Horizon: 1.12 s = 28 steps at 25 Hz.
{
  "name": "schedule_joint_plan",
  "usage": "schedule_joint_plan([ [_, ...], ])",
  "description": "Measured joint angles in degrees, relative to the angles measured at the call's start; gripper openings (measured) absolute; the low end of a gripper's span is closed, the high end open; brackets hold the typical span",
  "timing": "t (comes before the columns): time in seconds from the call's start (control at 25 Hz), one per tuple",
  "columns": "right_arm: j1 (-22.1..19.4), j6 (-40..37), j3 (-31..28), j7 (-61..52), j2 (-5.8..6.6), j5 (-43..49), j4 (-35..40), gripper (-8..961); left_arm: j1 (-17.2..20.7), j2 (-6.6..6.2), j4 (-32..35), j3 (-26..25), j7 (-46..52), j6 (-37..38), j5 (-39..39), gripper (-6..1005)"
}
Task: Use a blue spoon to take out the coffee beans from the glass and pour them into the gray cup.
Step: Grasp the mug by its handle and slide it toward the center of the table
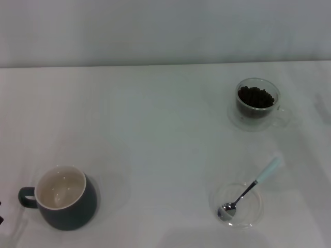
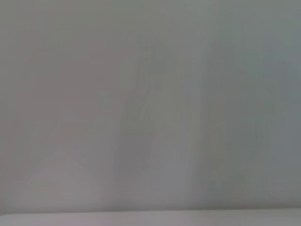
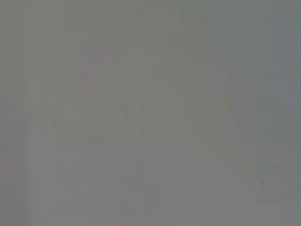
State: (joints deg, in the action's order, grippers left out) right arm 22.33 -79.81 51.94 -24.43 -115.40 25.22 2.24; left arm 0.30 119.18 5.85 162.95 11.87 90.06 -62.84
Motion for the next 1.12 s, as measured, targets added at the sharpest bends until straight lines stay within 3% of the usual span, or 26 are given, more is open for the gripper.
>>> schedule_joint_plan([
  [1.12,0.1,0.3,0.5,-0.2,-0.09,0.4,-0.6,844,-2.5,0.00,-1.8,0.0,0.0,-3.6,10.5,859],
])
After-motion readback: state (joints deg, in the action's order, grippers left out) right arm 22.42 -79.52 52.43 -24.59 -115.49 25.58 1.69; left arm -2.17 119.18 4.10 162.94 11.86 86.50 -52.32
